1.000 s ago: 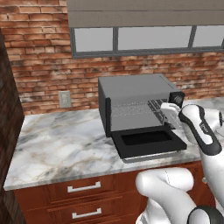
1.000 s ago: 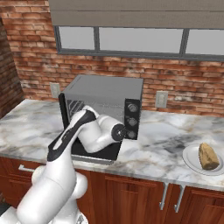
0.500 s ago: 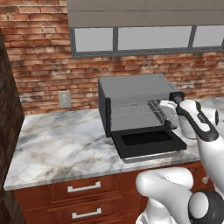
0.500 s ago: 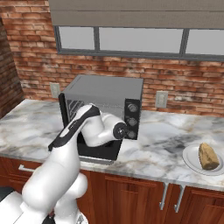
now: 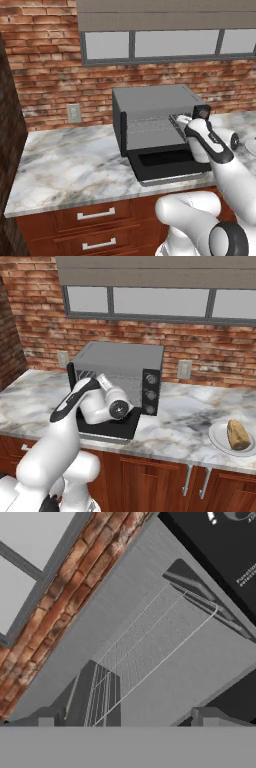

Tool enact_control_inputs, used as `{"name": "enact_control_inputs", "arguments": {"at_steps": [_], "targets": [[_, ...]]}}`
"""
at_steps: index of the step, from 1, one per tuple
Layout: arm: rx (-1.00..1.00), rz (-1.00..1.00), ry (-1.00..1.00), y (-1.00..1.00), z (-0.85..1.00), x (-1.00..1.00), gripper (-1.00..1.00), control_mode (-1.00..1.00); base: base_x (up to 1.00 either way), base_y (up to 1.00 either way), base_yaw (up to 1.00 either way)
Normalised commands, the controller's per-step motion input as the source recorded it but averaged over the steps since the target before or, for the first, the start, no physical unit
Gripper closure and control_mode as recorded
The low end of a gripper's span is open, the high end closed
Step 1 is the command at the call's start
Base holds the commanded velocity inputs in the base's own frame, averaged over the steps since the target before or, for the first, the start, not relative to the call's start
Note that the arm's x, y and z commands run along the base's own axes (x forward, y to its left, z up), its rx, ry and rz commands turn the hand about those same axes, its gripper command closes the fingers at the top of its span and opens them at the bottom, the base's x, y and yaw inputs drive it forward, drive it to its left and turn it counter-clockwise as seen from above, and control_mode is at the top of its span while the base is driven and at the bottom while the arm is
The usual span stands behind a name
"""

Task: Pull the toaster oven rack outwards. Pick up the baguette from the plate and place it on the toaster oven rack. Close the toaster oven door fully and set the temperature to the lowest setting.

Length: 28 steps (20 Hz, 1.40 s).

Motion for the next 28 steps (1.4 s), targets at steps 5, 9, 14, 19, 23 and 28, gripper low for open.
{"name": "enact_control_inputs", "arguments": {"at_steps": [5, 9, 14, 19, 23, 28], "targets": [[0.00, -0.02, 0.14, -0.01, -0.16, 0.24, -1.00, -1.00, 0.00, 0.00, 0.00], [0.00, 0.05, 0.00, -0.07, -0.23, 0.20, -1.00, -1.00, 0.00, 0.00, 0.00], [0.00, 0.05, -0.01, -0.04, -0.22, 0.19, -1.00, -1.00, 0.00, 0.00, 0.00], [0.00, 0.04, -0.06, 0.00, -0.20, 0.31, -1.00, -1.00, 0.00, 0.00, 0.00], [0.00, 0.03, -0.09, 0.00, -0.24, 0.42, -1.00, -1.00, 0.00, 0.00, 0.00], [0.00, 0.04, -0.01, 0.00, -0.34, 0.43, -1.00, -1.00, 0.00, 0.00, 0.00]]}}
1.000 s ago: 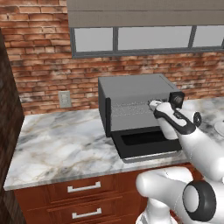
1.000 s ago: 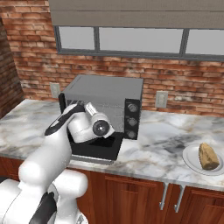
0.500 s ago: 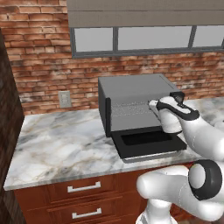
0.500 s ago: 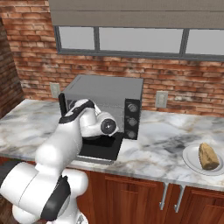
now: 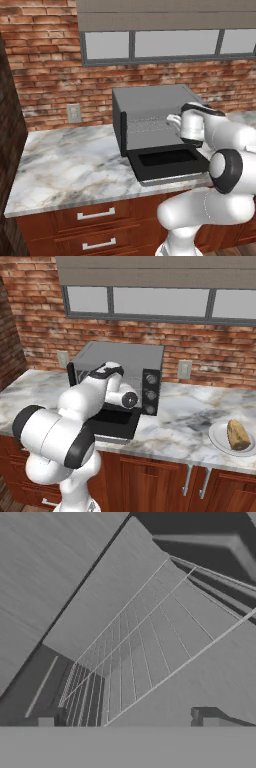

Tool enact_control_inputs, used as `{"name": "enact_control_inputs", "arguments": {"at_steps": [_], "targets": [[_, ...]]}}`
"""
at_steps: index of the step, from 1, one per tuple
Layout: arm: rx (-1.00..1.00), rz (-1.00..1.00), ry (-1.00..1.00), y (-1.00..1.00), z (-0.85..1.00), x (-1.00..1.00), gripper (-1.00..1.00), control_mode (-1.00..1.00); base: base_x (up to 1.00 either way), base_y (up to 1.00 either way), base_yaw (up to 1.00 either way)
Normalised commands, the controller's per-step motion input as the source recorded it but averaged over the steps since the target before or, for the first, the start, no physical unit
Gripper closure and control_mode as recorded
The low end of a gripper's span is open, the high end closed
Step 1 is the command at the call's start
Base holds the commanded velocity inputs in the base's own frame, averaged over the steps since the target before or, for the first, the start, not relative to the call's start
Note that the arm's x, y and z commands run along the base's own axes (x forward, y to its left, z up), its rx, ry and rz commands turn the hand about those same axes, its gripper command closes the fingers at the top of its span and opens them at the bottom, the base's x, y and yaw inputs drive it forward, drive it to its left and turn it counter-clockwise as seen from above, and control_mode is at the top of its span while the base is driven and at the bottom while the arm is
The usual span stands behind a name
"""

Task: Pull the toaster oven rack outwards. Pick up the baguette from the plate and place it on the toaster oven rack. Close the toaster oven door fully and set the temperature to the lowest setting.

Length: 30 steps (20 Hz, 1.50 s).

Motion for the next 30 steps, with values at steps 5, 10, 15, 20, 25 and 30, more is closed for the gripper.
{"name": "enact_control_inputs", "arguments": {"at_steps": [5, 10, 15, 20, 25, 30], "targets": [[0.00, 0.02, 0.00, -0.01, -0.32, 0.32, -1.00, -1.00, 0.00, 0.00, 0.00], [0.00, 0.00, 0.00, 0.00, -0.07, 0.29, -1.00, -1.00, 0.00, 0.00, 0.00], [0.00, 0.00, -0.02, 0.00, 0.00, 0.25, -1.00, -1.00, 0.00, 0.00, 0.00], [0.00, 0.00, 0.00, 0.00, 0.00, 0.35, -1.00, -1.00, 0.00, 0.00, 0.00], [0.00, 0.01, 0.00, 0.00, -0.04, 0.49, -1.00, -1.00, 0.00, 0.00, 0.00], [0.00, 0.04, 0.00, 0.00, -0.04, 0.49, -1.00, -1.00, 0.00, 0.00, 0.00]]}}
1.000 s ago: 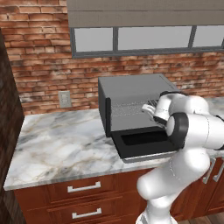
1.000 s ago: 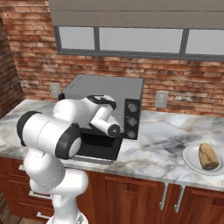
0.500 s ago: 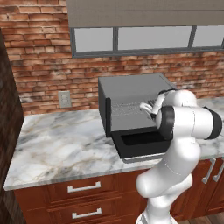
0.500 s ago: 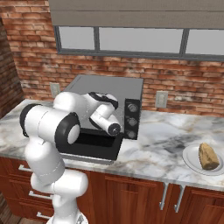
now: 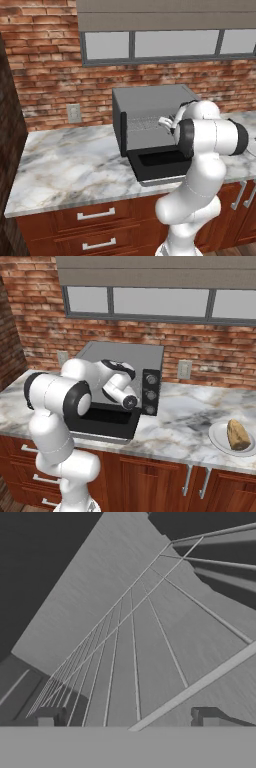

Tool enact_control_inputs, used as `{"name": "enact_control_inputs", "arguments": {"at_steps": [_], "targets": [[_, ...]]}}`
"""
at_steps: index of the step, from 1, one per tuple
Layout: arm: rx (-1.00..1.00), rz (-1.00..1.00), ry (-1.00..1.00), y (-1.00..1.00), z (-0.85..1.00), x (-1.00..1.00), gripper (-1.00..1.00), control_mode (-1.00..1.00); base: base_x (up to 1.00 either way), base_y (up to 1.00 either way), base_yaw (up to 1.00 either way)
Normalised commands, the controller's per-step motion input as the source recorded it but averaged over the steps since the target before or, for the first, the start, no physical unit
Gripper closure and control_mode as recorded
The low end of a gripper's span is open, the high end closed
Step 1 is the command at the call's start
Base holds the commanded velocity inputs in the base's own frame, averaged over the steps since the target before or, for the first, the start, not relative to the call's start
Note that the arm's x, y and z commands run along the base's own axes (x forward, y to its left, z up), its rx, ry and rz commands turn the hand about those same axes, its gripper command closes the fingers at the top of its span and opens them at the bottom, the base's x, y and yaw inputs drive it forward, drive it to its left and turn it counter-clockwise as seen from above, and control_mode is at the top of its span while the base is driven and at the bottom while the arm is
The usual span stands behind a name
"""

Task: Pull the toaster oven rack outwards. Pick up the baguette from the plate and place it on the toaster oven rack. Close the toaster oven door fully and set the temperature to the lowest setting.

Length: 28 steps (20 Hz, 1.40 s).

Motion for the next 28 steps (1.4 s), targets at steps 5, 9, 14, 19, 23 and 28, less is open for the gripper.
{"name": "enact_control_inputs", "arguments": {"at_steps": [5, 9, 14, 19, 23, 28], "targets": [[0.01, 0.02, 0.04, 0.00, 0.00, 0.37, 1.00, -1.00, 0.00, 0.00, 0.00], [0.02, 0.03, 0.11, -0.01, 0.00, 0.31, 1.00, -1.00, 0.00, 0.00, 0.00], [0.01, 0.02, 0.21, 0.00, -0.03, 0.14, 1.00, -1.00, 0.00, 0.00, 0.00], [0.00, 0.04, 0.27, 0.00, -0.67, -0.68, 1.00, -1.00, 0.00, 0.00, 0.00], [0.00, 0.09, 0.24, 0.00, -0.98, -1.00, 1.00, -1.00, 0.00, 0.00, 0.00], [0.01, 0.08, 0.17, 0.00, -1.00, -1.00, 1.00, -1.00, 0.00, 0.00, 0.00]]}}
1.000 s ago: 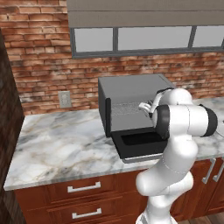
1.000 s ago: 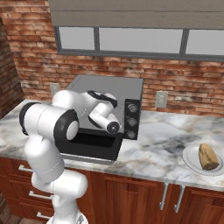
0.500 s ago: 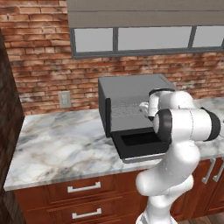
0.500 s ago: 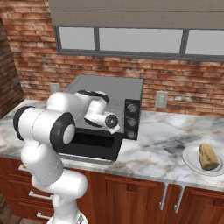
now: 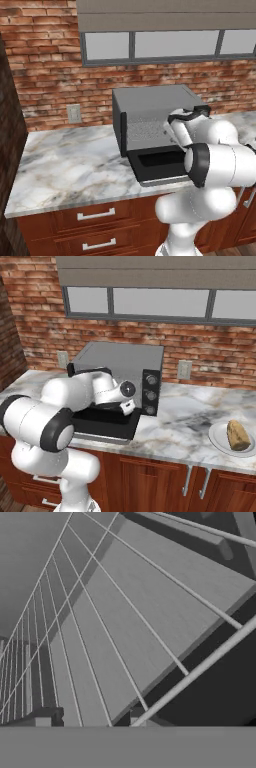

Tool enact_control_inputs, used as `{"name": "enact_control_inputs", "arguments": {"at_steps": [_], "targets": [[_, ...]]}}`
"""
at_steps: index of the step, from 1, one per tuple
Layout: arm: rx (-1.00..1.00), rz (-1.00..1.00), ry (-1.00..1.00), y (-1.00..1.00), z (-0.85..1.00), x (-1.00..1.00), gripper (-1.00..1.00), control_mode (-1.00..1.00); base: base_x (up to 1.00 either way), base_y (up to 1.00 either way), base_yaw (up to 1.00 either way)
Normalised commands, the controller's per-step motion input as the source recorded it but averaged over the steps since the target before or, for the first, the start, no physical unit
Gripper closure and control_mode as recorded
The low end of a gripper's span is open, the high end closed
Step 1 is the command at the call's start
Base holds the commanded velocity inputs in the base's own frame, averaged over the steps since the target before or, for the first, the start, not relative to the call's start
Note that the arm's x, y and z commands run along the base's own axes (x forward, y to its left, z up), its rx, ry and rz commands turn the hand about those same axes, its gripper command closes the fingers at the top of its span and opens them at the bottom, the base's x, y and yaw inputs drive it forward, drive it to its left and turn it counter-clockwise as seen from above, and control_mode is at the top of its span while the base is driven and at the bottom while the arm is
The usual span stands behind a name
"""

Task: Pull the toaster oven rack outwards. Pick up the baguette from the plate and place it on the toaster oven rack. Close the toaster oven door fully and set the temperature to the lowest setting.

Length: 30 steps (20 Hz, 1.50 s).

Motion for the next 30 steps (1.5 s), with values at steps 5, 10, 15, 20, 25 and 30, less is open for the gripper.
{"name": "enact_control_inputs", "arguments": {"at_steps": [5, 10, 15, 20, 25, 30], "targets": [[0.00, 0.10, 0.19, -0.04, -1.00, -1.00, 1.00, -1.00, 0.00, 0.00, 0.00], [0.00, 0.16, 0.38, 0.00, -1.00, -1.00, 1.00, -1.00, 0.00, 0.00, 0.00], [0.00, 0.20, 0.40, 0.00, -1.00, -1.00, 1.00, -1.00, 0.00, 0.00, 0.00], [-0.02, 0.22, 0.21, -0.03, -0.54, -1.00, 1.00, -1.00, 0.00, 0.00, 0.00], [0.00, 0.21, -0.24, -0.17, 0.85, -0.70, 1.00, -1.00, 0.00, 0.00, 0.00], [-0.01, 0.15, -0.21, -0.18, 0.91, -0.12, 1.00, -1.00, 0.00, 0.00, 0.00]]}}
